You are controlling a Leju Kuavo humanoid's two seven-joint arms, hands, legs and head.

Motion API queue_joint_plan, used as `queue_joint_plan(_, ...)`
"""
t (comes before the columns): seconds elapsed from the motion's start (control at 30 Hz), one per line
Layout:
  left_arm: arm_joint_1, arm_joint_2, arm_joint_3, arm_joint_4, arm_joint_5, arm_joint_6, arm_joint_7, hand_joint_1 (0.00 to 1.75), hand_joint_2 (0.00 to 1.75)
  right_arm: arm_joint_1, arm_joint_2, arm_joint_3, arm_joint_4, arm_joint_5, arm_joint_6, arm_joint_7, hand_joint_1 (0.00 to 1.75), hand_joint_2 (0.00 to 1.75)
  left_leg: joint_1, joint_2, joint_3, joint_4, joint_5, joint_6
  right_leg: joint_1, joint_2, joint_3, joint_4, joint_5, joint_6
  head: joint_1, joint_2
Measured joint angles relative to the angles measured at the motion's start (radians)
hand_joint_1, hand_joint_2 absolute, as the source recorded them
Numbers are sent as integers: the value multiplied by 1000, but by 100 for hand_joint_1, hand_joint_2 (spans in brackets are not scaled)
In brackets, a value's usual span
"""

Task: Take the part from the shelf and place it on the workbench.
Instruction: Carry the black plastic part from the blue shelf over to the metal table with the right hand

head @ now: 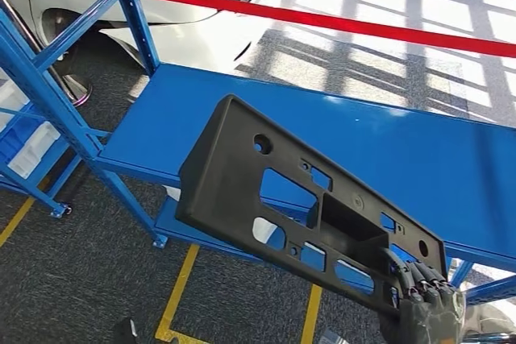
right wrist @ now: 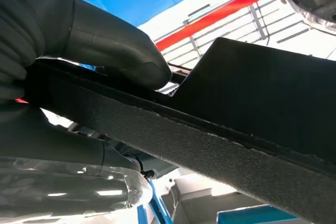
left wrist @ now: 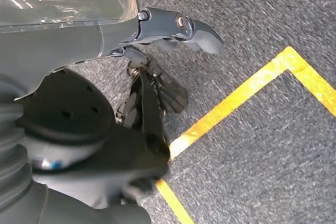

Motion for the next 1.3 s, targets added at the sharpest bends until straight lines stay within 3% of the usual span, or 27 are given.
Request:
queue_joint_plan(0.07,0,0,0,0,0,0,0,0,175,0,0,-1,0,1,0,1,175,175,0,-1,58,-105,14,1,0,1,-22,23,2,12,0,0)
queue_joint_plan(0.17,0,-1,0,0,0,-1,-1,0,175,3,0,-1,0,5,-1,6,175,175,-5,0,54,-125,18,23,-2,2,-37,32,15,34,1,0)
queue_joint_plan(0.2,0,-1,0,0,0,-1,-1,0,175,4,0,-1,0,7,-1,8,175,175,-5,1,48,-126,25,34,-4,3,-42,37,7,40,1,0)
queue_joint_plan(0.27,0,-1,0,0,0,0,-1,0,175,6,1,-1,0,9,-1,13,175,175,-4,4,32,-128,41,55,-7,4,-60,92,-55,48,2,0)
queue_joint_plan(0.33,0,-1,0,0,0,0,-1,0,175,7,1,-1,2,9,-1,15,175,175,-9,7,12,-127,57,65,-7,4,-91,213,-142,53,3,0)
queue_joint_plan(0.37,0,-1,0,0,0,0,-1,0,175,8,1,-1,4,9,-1,16,175,175,-12,8,1,-126,65,67,-7,4,-100,268,-167,54,2,0)
queue_joint_plan(0.4,0,-1,0,0,0,0,-1,0,175,8,1,-1,5,9,-1,16,175,175,-14,8,-9,-125,73,68,-7,4,-96,297,-171,54,2,0)
queue_joint_plan(0.43,0,-1,0,0,0,0,-1,0,175,9,1,-1,6,9,-1,17,175,175,-17,8,-18,-125,80,68,-6,4,-75,287,-155,52,2,0)
queue_joint_plan(0.47,0,-1,0,0,0,0,-1,0,175,9,1,-1,7,9,-1,17,175,175,-19,8,-26,-124,87,68,-6,5,-36,239,-127,48,2,0)
queue_joint_plan(0.5,0,-2,0,0,0,0,-1,0,175,8,1,-1,7,9,-1,18,175,175,-21,8,-32,-124,94,67,-4,7,17,164,-100,41,2,0)
queue_joint_plan(0.57,0,-2,0,0,0,0,0,0,175,7,1,-1,7,8,-1,18,175,175,-24,6,-42,-124,108,60,2,11,107,17,-77,27,2,0)
queue_joint_plan(0.63,0,-3,0,0,0,-1,0,0,175,7,1,-1,6,7,-1,18,175,175,-22,7,-49,-126,123,48,9,14,132,-39,-78,17,1,0)
queue_joint_plan(0.7,0,-3,0,0,0,-1,0,0,175,7,1,-1,6,4,-1,19,175,175,-18,6,-56,-127,126,36,10,11,121,-46,-59,8,1,0)
queue_joint_plan(0.73,1,-2,0,0,0,-1,0,0,175,5,1,-1,6,2,-1,19,175,175,-17,6,-63,-114,106,31,8,8,111,-49,-47,1,1,0)
queue_joint_plan(0.77,1,-2,0,0,0,-1,0,0,175,4,2,-2,6,0,-1,19,175,175,-17,5,-75,-84,68,27,6,5,99,-52,-35,-5,0,0)
queue_joint_plan(0.83,0,-1,0,0,0,-1,0,0,175,3,3,-2,7,-3,-1,19,175,175,-15,5,-104,28,-29,21,5,2,69,-49,-14,-11,0,0)
queue_joint_plan(0.87,0,-1,0,0,0,-1,0,0,175,4,3,-2,7,-3,-1,19,175,175,-14,5,-114,90,-60,18,6,1,54,-46,-5,-11,-1,0)
queue_joint_plan(0.9,0,0,0,0,0,-1,0,0,175,4,3,-2,8,-3,-1,19,175,175,-13,5,-115,132,-66,16,6,0,37,-41,4,-10,-1,0)
queue_joint_plan(0.93,0,0,0,0,0,-1,0,0,175,4,3,-2,8,-3,-1,19,175,175,-12,5,-102,142,-51,14,6,-1,20,-34,12,-8,-1,0)
queue_joint_plan(0.97,0,0,0,0,0,-1,0,0,175,4,3,-2,8,-3,-1,19,175,175,-11,5,-74,118,-22,13,5,-1,3,-25,18,-5,-1,0)
queue_joint_plan(1.03,-1,0,0,0,0,-1,0,0,175,3,3,-3,8,-3,-1,19,175,175,-7,5,19,-12,18,10,4,0,-30,0,25,3,-1,0)
queue_joint_plan(1.1,-1,0,0,0,0,-2,0,0,175,3,3,-3,8,-4,-1,19,175,175,-8,5,86,-122,7,16,6,0,-53,23,33,13,0,0)
queue_joint_plan(1.2,-1,0,0,0,0,-3,-1,0,175,3,3,-3,8,-9,-2,18,175,175,-12,6,87,-146,6,41,3,2,-63,28,48,32,1,0)
queue_joint_plan(1.23,-1,-1,0,0,0,-3,-1,0,175,4,4,-3,8,-11,-2,16,175,175,-12,7,80,-146,15,51,1,3,-67,38,31,38,1,0)
queue_joint_plan(1.3,-2,-1,0,0,0,-3,0,0,175,4,4,-4,8,-14,-2,14,175,175,-12,11,58,-147,36,66,-2,5,-88,110,-52,48,3,0)
